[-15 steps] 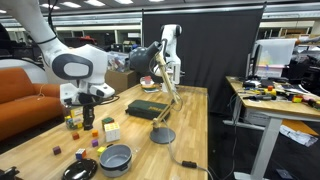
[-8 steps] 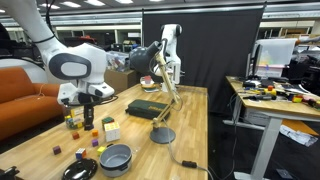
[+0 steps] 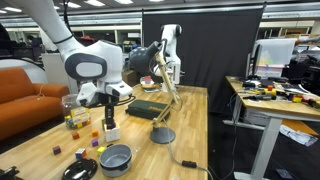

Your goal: Put the blue block in the pot and cover it with the lid on the table

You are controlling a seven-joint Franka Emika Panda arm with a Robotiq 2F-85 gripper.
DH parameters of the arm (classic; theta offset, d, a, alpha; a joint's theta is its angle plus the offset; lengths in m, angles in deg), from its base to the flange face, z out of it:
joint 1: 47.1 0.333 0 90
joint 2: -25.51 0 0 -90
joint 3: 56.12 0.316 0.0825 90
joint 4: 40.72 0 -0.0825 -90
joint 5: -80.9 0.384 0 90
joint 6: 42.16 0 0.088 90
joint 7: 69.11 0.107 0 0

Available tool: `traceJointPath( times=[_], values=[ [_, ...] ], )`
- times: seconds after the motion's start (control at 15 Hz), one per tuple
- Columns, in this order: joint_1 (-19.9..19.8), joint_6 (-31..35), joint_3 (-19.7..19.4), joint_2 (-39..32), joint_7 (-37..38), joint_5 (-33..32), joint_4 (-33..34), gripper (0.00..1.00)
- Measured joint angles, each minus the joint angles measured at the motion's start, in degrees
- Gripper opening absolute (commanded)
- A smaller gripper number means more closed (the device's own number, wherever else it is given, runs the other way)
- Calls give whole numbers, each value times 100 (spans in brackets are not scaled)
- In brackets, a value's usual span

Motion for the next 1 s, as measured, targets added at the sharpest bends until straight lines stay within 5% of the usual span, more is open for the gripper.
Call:
traceJointPath(
  times=[1.0],
  values=[
    [-422, 30, -324, -1497, 706, 157, 785, 7]
  ],
)
